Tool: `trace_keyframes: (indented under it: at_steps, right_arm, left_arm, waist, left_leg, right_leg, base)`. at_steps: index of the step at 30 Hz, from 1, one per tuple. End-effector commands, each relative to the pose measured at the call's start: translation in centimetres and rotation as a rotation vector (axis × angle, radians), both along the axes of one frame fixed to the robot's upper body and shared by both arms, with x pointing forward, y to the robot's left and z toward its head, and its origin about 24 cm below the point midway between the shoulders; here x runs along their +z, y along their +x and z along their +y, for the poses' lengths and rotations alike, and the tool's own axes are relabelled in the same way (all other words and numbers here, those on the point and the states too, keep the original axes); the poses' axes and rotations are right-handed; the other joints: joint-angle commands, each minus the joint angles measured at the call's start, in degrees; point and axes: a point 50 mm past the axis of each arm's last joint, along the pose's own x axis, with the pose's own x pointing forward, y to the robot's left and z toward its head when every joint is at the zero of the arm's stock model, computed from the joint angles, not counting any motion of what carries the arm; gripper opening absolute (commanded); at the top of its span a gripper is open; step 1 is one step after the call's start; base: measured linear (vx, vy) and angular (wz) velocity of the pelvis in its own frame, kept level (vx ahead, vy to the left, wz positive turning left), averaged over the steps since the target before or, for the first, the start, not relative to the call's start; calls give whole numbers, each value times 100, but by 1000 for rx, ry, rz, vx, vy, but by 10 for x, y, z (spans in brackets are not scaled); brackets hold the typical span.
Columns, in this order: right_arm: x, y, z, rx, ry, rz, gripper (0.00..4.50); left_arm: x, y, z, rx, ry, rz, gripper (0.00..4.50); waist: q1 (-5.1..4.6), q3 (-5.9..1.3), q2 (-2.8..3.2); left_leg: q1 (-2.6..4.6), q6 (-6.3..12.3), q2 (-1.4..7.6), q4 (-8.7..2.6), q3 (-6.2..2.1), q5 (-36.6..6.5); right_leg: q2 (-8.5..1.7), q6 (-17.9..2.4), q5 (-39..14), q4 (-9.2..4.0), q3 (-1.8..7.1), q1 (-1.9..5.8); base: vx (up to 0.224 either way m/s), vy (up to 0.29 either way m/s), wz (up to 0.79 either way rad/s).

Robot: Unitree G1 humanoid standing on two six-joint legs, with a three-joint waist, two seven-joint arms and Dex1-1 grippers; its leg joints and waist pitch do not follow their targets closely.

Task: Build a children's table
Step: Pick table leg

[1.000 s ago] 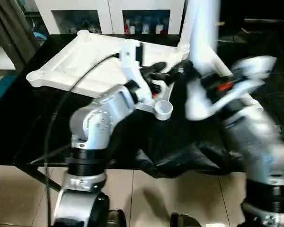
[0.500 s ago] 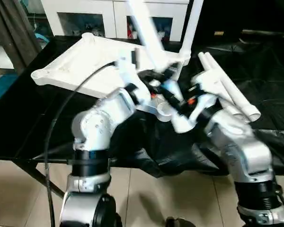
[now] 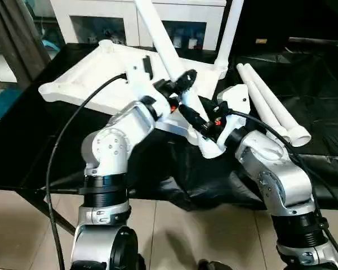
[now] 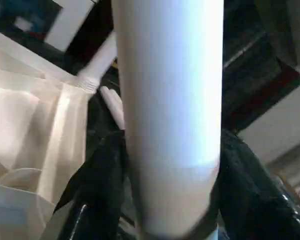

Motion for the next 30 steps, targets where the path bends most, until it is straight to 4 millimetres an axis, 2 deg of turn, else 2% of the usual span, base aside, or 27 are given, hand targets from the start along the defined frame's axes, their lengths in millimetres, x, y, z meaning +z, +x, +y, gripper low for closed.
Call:
trace_keyframes:
  at_steps: [1,2,3,5,6,7,8,9,10,11,13,15,16,17,21,24,25,26,28,30]
  right_arm:
    - [8,-1,0,-15,12,-47,181]
    - [8,-1,0,-19,16,-48,181]
    - [8,-1,0,-19,16,-48,181]
    - [8,0,-1,-39,21,-52,181]
    - [8,0,-1,-48,22,-54,181]
    - [8,0,-1,-48,22,-54,216]
    - [5,-2,-4,-17,62,-28,237]
    - [5,-2,-4,-12,67,-25,251]
    - [4,-3,-5,-6,74,-20,251]
    - [4,-4,-12,14,78,-1,270]
    - [3,-5,-20,50,81,38,285]
    - [2,-7,-27,95,77,75,303]
    - [2,-8,-29,115,72,88,303]
    - [1,-9,-32,150,66,123,307]
    - [1,-13,-43,262,70,215,309]
    - [6,-13,-52,325,118,275,309]
    - [11,-9,-56,318,149,276,309]
    - [15,-5,-59,306,178,276,309]
    - [21,3,-64,276,221,280,309]
    - [30,8,-70,272,269,288,309]
  left_arm:
    - [7,-2,-12,-48,4,-18,230]
    - [7,-2,-12,-41,6,-15,217]
    - [7,-2,-12,-41,6,-15,208]
    - [9,0,-10,-27,3,-24,203]
    - [10,1,-9,-21,1,-29,199]
    - [10,1,-9,-21,1,-29,196]
    - [13,4,-4,-26,15,-69,194]
    - [14,4,-4,-28,16,-73,193]
    - [14,4,-3,-32,18,-80,193]
    - [16,5,-2,-39,33,-98,192]
    - [18,6,-1,-57,41,-117,190]
    - [21,6,-1,-79,45,-136,189]
    - [22,6,-1,-88,48,-144,189]
    - [23,7,0,-101,57,-152,189]
    - [26,7,0,-161,82,-182,188]
    - [28,7,-1,-211,101,-192,188]
    - [28,7,-1,-223,109,-192,188]
    - [28,8,-1,-229,117,-191,188]
    - [27,9,0,-226,132,-186,188]
    - [28,10,0,-233,132,-180,188]
  waist:
    - [5,-558,23]
    - [1,-553,51]
    - [-1,-558,41]
    - [0,-553,83]
    - [-6,-555,69]
    - [-6,-557,68]
    - [-9,-559,148]
    - [-16,-557,122]
    - [-8,-563,129]
    - [-16,-550,141]
    - [-14,-557,141]
    - [-21,-551,116]
    - [-16,-558,123]
    - [-19,-557,100]
    - [5,-561,109]
    - [9,-581,66]
    - [15,-593,46]
    - [13,-588,70]
    - [13,-586,61]
    - [23,-572,23]
  left_leg:
    - [253,29,150,-404,-164,-1707]
    - [251,7,145,-413,-175,-1794]
    - [250,-1,143,-411,-178,-1807]
    - [261,-34,143,-418,-191,-1909]
    - [252,-41,140,-423,-194,-1938]
    - [252,-41,138,-422,-194,-1939]
    - [266,-61,141,-426,-203,-1998]
    - [265,-39,120,-424,-197,-2032]
    - [294,-43,128,-425,-200,-2129]
    - [300,-51,126,-431,-202,-2205]
    - [276,-64,136,-445,-223,-2145]
    - [281,-41,130,-442,-213,-2146]
    - [279,-12,125,-431,-209,-2100]
    - [267,19,123,-424,-202,-2032]
    - [261,88,126,-414,-208,-1867]
    - [261,129,130,-394,-199,-1740]
    - [266,146,127,-385,-194,-1691]
    - [257,166,122,-380,-192,-1635]
    - [267,140,124,-369,-185,-1630]
    - [272,117,133,-370,-172,-1614]
  right_leg:
    - [-121,-857,-1457,-461,43,245]
    - [-119,-844,-1524,-467,37,246]
    - [-121,-836,-1547,-464,33,253]
    - [-118,-816,-1658,-478,25,238]
    - [-117,-804,-1688,-481,24,245]
    - [-119,-797,-1701,-483,25,244]
    - [-115,-783,-1743,-485,22,232]
    - [-105,-742,-1808,-516,17,228]
    - [-104,-713,-1907,-523,19,211]
    - [-98,-680,-1995,-539,18,204]
    - [-109,-679,-1915,-512,12,244]
    - [-107,-692,-1941,-521,13,244]
    - [-117,-707,-1951,-519,18,254]
    - [-119,-733,-1964,-527,19,255]
    - [-137,-812,-1992,-523,17,271]
    - [-146,-937,-1904,-508,16,278]
    - [-147,-969,-1882,-501,15,282]
    - [-156,-1030,-1870,-494,12,274]
    - [-159,-1067,-1945,-487,8,261]
    - [-161,-1045,-2032,-499,13,259]
  base:
    - [0,0,0]
    - [0,0,0]
    - [0,0,0]
    - [0,0,0]
    - [0,0,0]
    - [0,0,0]
    - [0,0,0]
    - [0,0,0]
    - [0,0,0]
    - [0,0,0]
    - [0,0,0]
    - [0,0,0]
    - [0,0,0]
    - [0,0,0]
    - [0,0,0]
    - [0,0,0]
    - [0,0,0]
    - [0,0,0]
    - [0,0,0]
    - [0,0,0]
